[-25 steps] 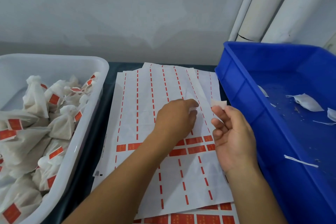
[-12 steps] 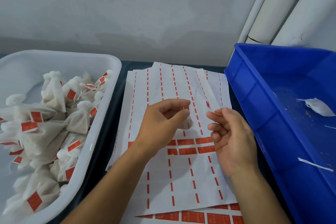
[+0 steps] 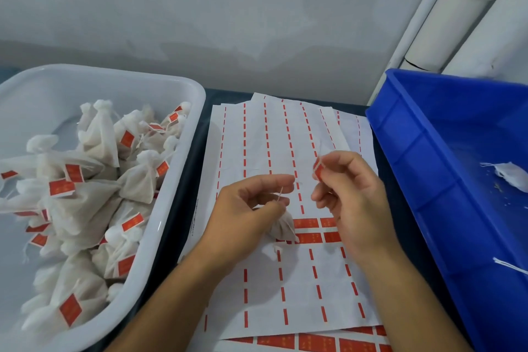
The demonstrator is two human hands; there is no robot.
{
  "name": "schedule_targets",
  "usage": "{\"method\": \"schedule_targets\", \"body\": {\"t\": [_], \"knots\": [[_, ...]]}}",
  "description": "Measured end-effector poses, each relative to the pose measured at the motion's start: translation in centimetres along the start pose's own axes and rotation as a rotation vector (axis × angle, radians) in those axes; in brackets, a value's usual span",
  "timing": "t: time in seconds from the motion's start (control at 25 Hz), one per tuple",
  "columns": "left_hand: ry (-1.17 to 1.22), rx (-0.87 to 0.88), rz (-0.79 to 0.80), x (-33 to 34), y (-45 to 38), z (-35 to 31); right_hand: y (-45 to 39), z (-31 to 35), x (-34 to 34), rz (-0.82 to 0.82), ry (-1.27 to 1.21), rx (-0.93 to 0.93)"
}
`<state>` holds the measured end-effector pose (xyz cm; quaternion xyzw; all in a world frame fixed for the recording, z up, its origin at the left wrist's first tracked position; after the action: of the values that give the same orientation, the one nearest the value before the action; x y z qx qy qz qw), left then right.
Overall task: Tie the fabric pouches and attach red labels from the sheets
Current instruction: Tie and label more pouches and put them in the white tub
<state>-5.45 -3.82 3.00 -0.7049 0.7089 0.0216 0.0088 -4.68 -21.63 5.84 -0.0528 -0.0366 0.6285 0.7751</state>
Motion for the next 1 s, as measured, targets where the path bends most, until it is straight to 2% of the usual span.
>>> {"method": "schedule_targets", "body": {"t": [0.16, 0.4, 0.56, 0.8, 1.0], "knots": [[0.049, 0.009, -0.025, 0.1, 0.3, 0.0, 0.9, -1.4, 0.9, 0.047, 0.099, -0.007], [0.040, 0.093, 0.039, -0.2, 0.5, -0.5, 2.3, -1.5, 1.3, 0.121, 0.064, -0.054], [0.053, 0.081, 0.073, -0.2, 0.6, -0.7, 2.6, -1.1, 1.4, 0.106, 0.062, -0.104], [0.035, 0.082, 0.131, -0.2, 0.7, -0.6, 2.8, -1.1, 1.3, 0.070, 0.209, -0.164], [0.088, 0.118, 0.067, 0.1, 0.7, -0.8, 2.9, -0.9, 1.3, 0.042, 0.216, -0.169]]}}
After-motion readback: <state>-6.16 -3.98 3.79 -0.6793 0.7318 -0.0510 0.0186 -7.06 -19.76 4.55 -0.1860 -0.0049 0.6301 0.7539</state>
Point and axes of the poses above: each hand's wrist, its own y-axis away from the middle knuckle, its own x-axis out of the palm, z = x × y, the point moved 2 cm from there along -y, towards the middle knuckle, and after that the axes turned 6 degrees about -z, right-handed, at the moved point
